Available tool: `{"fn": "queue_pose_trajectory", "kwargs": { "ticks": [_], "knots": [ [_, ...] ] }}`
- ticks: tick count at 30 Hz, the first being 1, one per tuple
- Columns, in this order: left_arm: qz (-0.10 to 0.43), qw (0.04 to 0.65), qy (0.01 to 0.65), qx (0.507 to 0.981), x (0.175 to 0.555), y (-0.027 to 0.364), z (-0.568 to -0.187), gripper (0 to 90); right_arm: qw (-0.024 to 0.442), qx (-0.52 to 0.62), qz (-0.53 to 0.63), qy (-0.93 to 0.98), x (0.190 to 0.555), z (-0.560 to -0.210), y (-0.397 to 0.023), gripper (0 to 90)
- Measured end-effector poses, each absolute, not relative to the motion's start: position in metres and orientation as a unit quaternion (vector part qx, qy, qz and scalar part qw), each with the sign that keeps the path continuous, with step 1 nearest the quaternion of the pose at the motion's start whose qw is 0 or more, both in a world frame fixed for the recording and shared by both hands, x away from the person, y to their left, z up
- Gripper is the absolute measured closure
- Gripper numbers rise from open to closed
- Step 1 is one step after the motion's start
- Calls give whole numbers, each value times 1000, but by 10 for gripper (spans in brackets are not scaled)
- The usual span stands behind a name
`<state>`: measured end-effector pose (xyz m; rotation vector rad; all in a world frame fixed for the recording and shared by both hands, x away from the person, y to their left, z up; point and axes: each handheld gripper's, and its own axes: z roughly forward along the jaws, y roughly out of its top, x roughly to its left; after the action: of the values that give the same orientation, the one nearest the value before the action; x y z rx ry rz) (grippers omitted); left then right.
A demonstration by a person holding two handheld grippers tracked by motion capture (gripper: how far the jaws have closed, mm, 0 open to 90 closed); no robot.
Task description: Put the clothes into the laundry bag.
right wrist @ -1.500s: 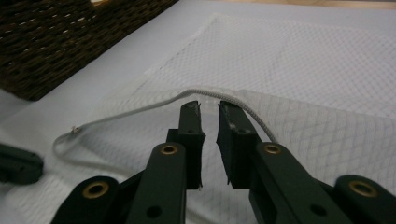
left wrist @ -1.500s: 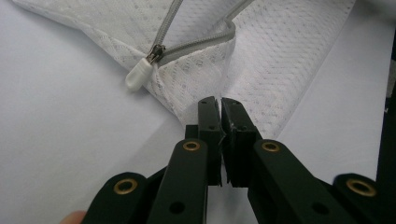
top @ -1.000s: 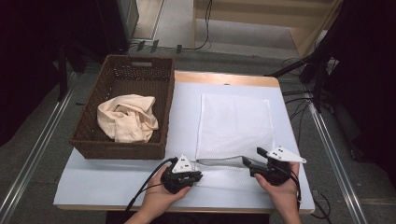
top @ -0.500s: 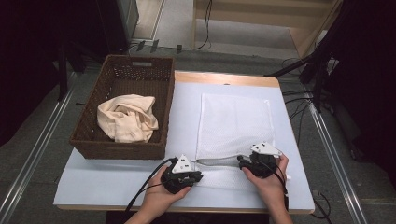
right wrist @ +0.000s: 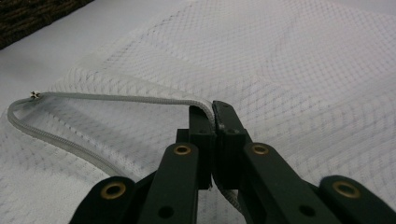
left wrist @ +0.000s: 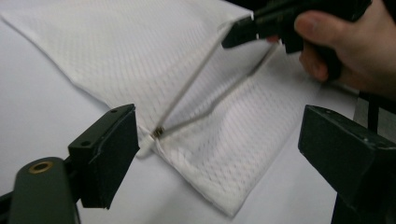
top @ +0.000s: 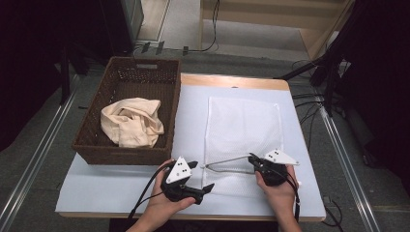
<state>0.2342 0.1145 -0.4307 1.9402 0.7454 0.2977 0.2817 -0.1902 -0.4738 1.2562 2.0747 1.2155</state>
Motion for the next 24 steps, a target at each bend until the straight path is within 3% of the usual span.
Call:
{"fn": "queue_pose_trajectory", "kwargs": {
  "ticks": [11,24],
  "knots": [
    [162,495,318,792,253,113,-396,75,212,450,440,748,278,-474,-188,878],
    [224,474,377,763,280,150,-374,91,210,450,447,744,278,-474,-190,881]
  ]
}}
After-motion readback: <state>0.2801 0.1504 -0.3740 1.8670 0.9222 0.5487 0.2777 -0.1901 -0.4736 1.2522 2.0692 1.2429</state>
